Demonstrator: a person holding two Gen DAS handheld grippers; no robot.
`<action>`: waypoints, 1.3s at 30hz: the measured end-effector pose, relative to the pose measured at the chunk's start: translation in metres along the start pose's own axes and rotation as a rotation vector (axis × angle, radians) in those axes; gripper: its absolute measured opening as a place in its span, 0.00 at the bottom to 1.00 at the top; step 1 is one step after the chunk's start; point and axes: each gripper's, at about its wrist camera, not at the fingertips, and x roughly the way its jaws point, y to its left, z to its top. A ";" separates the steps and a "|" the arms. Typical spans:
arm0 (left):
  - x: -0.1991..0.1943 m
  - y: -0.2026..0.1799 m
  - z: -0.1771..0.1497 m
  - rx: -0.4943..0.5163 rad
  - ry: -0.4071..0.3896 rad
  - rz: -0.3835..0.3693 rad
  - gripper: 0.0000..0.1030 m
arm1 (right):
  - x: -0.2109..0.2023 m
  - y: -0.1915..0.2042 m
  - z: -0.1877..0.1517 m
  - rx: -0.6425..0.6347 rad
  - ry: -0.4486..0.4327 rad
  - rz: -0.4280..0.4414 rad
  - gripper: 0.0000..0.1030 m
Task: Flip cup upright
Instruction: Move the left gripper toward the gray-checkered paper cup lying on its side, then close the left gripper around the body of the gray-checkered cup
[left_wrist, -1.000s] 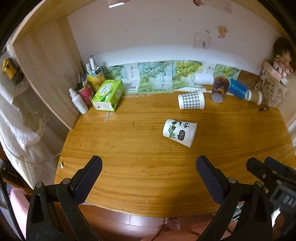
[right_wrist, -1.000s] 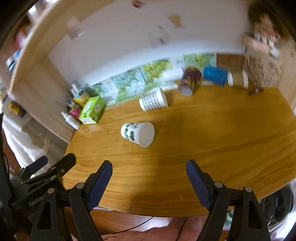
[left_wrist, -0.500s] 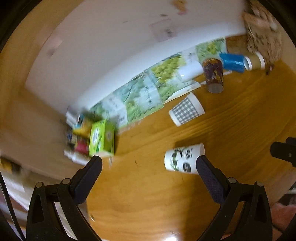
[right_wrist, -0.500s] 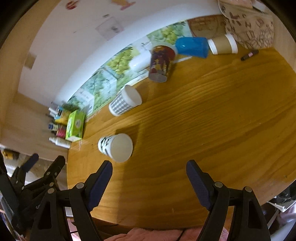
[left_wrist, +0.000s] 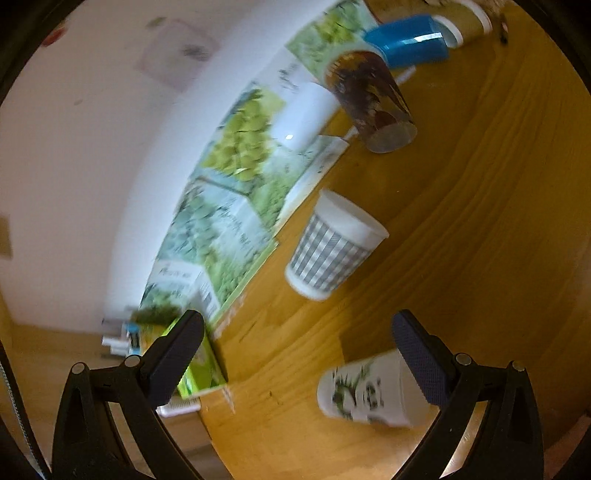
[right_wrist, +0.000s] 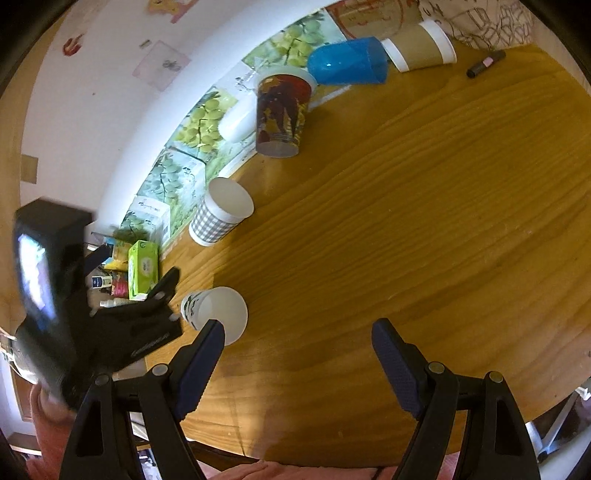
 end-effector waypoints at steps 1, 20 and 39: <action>0.007 -0.003 0.004 0.010 0.004 -0.003 0.98 | 0.001 -0.002 0.002 0.004 0.005 0.000 0.80; 0.087 -0.028 0.051 0.127 0.117 -0.105 0.86 | 0.021 -0.022 0.030 0.026 0.091 0.001 0.80; 0.086 -0.002 0.057 -0.096 0.184 -0.369 0.67 | 0.028 -0.027 0.034 0.050 0.120 0.021 0.80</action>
